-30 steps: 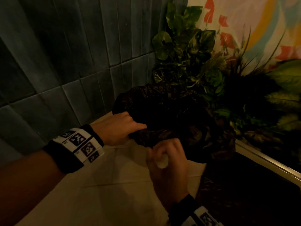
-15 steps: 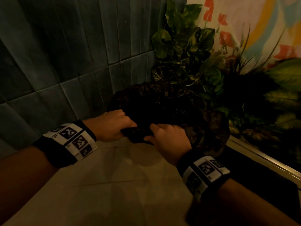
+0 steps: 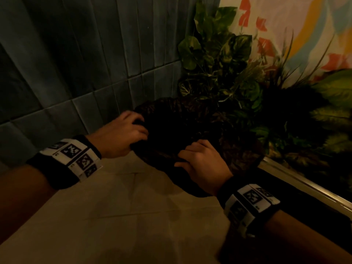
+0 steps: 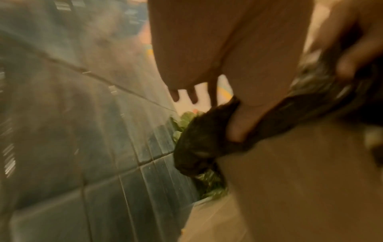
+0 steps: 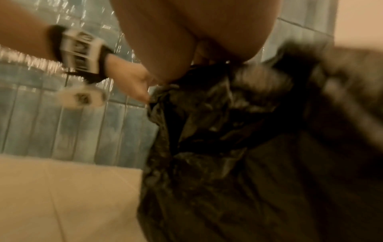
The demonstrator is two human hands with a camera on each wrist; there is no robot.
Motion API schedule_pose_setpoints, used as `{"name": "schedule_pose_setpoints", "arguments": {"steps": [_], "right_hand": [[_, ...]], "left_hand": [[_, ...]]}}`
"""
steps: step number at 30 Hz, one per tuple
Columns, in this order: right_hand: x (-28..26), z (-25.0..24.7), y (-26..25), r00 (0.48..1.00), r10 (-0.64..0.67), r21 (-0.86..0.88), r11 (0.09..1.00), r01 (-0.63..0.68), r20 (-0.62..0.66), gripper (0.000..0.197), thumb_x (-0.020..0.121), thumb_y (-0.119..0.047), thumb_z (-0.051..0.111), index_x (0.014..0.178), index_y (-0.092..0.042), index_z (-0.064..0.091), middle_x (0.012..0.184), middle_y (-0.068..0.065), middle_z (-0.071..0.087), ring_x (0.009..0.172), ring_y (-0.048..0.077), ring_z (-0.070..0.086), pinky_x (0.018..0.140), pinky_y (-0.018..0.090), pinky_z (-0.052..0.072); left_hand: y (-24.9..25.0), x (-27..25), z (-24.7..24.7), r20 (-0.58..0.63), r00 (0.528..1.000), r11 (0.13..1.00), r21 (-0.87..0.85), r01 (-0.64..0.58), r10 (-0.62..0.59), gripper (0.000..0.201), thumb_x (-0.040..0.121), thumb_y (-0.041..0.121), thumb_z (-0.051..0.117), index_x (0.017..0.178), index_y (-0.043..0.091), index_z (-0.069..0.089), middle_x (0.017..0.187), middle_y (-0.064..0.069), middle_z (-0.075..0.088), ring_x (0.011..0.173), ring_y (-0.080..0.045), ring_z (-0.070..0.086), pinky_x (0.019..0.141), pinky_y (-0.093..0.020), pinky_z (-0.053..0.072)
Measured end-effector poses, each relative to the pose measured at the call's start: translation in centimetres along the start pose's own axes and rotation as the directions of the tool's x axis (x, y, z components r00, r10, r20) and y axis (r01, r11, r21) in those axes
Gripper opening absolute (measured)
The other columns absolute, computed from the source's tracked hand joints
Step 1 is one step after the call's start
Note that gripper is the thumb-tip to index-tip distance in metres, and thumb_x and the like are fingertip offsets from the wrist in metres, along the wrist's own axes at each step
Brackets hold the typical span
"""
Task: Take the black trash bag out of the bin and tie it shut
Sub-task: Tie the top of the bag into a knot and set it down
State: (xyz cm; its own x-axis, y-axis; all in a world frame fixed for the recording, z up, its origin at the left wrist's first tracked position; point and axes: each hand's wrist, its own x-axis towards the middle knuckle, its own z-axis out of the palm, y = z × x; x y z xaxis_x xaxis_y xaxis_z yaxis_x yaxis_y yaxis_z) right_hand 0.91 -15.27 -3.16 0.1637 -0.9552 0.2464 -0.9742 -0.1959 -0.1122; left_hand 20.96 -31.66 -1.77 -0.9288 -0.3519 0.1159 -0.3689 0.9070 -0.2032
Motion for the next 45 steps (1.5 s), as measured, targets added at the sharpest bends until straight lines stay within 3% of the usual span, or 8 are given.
{"name": "schedule_pose_setpoints", "arguments": {"steps": [4,7,12,20,28,31,37,45], "right_hand": [[0.6,1.2,-2.0,0.99,0.103,0.123,0.988,-0.092,-0.091,0.021,0.084,-0.026,0.055,0.076,-0.011,0.067,0.071,0.006,0.065,0.072,0.029,0.062,0.074,0.038,0.048],[1.5,2.2,-4.1,0.967,0.184,0.232,0.962,-0.141,-0.174,0.011,0.079,-0.017,0.062,0.075,-0.008,0.067,0.067,0.007,0.066,0.066,0.027,0.062,0.068,0.035,0.05],[1.9,2.4,-6.2,0.955,0.212,0.41,0.905,-0.112,-0.206,0.028,0.081,-0.002,0.056,0.108,-0.007,0.066,0.099,0.013,0.069,0.093,0.03,0.062,0.089,0.04,0.047],[-3.5,-1.8,-4.9,0.728,0.521,0.479,0.826,-0.298,-0.446,0.01,0.083,-0.024,0.066,0.092,-0.025,0.068,0.097,-0.006,0.065,0.094,0.014,0.057,0.083,0.029,0.049],[-7.4,2.0,-1.3,0.193,0.93,0.425,0.044,-0.904,0.314,0.077,0.069,-0.077,0.052,0.134,-0.04,0.037,0.151,0.011,0.019,0.136,0.041,0.021,0.111,0.058,0.025],[-7.2,4.7,-0.7,0.204,0.789,0.671,-0.319,-0.669,0.58,0.093,0.059,-0.086,0.052,0.139,-0.043,0.03,0.151,0.003,0.029,0.132,0.037,0.036,0.102,0.06,0.038],[-4.1,6.8,-1.5,0.649,0.474,0.745,-0.629,-0.223,0.595,0.079,0.074,-0.062,0.067,0.139,-0.025,0.043,0.137,0.007,0.056,0.12,0.03,0.058,0.1,0.052,0.046],[-3.2,5.6,-3.3,0.389,0.567,0.665,-0.437,-0.605,0.726,0.068,0.078,-0.059,0.062,0.136,-0.028,0.042,0.13,-0.004,0.051,0.12,0.025,0.047,0.096,0.041,0.039]], "left_hand": [[3.5,-1.9,0.2,-0.277,0.842,0.876,-0.288,0.387,-0.463,0.075,0.061,-0.002,0.062,0.128,0.029,0.049,0.136,-0.002,0.044,0.123,-0.034,0.033,0.095,-0.045,0.03],[7.7,-2.9,1.1,-0.113,0.554,0.377,-0.84,0.391,-0.825,0.052,0.074,-0.003,0.065,0.112,0.029,0.05,0.114,0.001,0.051,0.108,-0.029,0.05,0.08,-0.023,0.04],[10.9,-2.3,2.4,0.417,0.572,-0.408,-0.9,0.151,-0.706,0.025,0.096,0.021,0.049,0.12,0.019,0.055,0.116,-0.008,0.063,0.092,-0.027,0.067,0.063,-0.03,0.055],[12.9,-3.1,2.0,0.544,0.564,-0.603,-0.792,0.1,-0.621,0.033,0.087,0.034,0.062,0.119,0.027,0.058,0.113,-0.001,0.067,0.097,-0.024,0.068,0.068,-0.035,0.055],[15.8,-2.0,1.4,0.632,0.499,-0.537,-0.772,0.341,-0.592,0.055,0.076,0.052,0.068,0.121,0.037,0.041,0.104,0.004,0.065,0.087,-0.022,0.068,0.059,-0.032,0.052],[16.1,-1.3,1.9,0.673,0.537,-0.609,-0.722,0.329,-0.508,0.048,0.08,0.048,0.066,0.12,0.039,0.042,0.11,0.004,0.065,0.09,-0.024,0.069,0.055,-0.031,0.053],[15.8,-0.4,4.3,0.657,0.591,-0.726,-0.667,0.167,-0.468,0.025,0.093,0.026,0.055,0.116,0.024,0.065,0.116,-0.002,0.07,0.096,-0.024,0.07,0.065,-0.031,0.056],[14.8,-0.5,4.8,0.616,0.685,-0.844,-0.536,0.002,-0.39,0.033,0.093,-0.007,0.042,0.114,0.006,0.063,0.117,-0.012,0.069,0.107,-0.026,0.065,0.08,-0.032,0.054]]}}
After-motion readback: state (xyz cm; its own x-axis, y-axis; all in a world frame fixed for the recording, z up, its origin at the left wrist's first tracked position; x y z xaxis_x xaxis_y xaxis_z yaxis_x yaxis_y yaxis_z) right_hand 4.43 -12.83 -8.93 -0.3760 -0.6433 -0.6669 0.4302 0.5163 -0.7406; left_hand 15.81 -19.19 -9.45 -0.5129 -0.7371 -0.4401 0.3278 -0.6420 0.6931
